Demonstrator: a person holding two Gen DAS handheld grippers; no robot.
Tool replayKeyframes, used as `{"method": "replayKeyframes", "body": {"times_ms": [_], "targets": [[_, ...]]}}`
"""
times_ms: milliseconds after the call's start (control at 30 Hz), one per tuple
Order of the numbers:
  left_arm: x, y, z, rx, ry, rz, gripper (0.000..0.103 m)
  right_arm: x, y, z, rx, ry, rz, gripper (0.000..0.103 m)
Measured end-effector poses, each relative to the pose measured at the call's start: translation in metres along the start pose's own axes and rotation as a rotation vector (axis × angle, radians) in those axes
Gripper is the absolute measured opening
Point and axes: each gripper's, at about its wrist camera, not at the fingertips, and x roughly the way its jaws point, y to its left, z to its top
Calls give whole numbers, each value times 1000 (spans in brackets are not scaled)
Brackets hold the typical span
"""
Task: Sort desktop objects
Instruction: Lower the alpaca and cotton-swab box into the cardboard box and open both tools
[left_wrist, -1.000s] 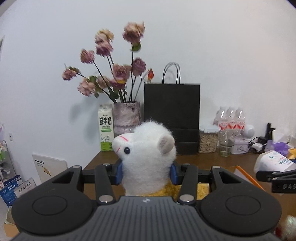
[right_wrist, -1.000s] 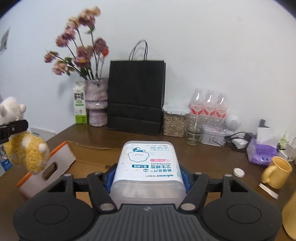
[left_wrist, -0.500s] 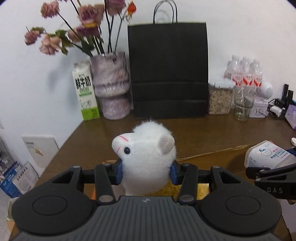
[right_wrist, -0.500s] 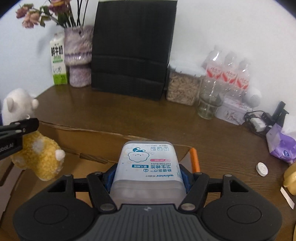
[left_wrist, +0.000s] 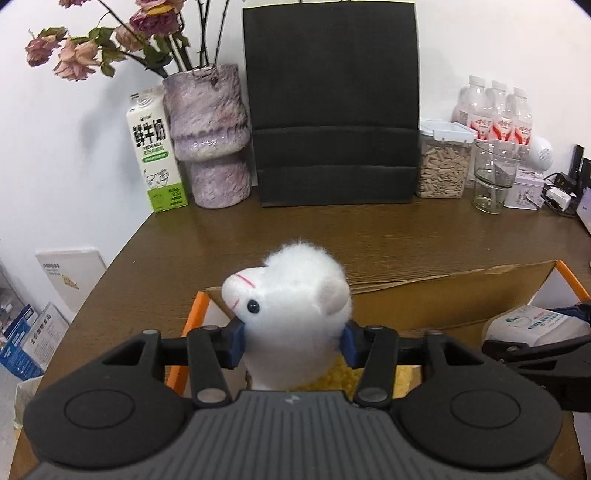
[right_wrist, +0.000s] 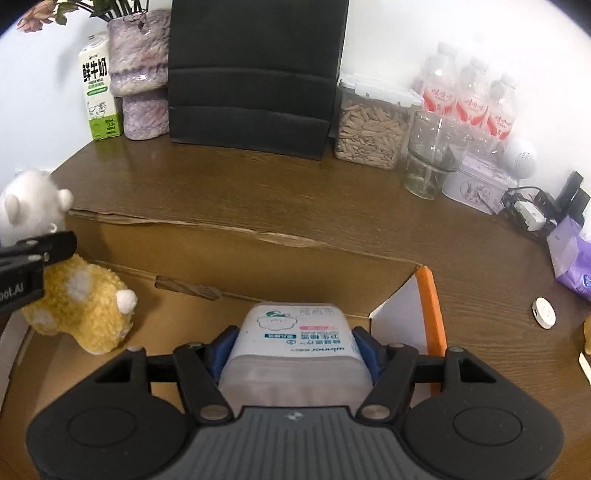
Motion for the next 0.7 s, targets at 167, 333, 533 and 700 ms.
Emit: {"method": "replayKeyframes", "body": {"times_ms": [167,333,533,700], "targets": [[2,4,-5,0,36,6,72,1,1,-3,-19,23,-4,72],[-4,12,-10,-39,40,-13,77,-5,3,-8,-18,10,32,79],[-9,17,-16,-58,48,-8,81,-14,5,-10,-9,-6,37,81],[-25,21,-16,-73,-19,-24,87,-28,6,-10,-9,-33,48,81]]}}
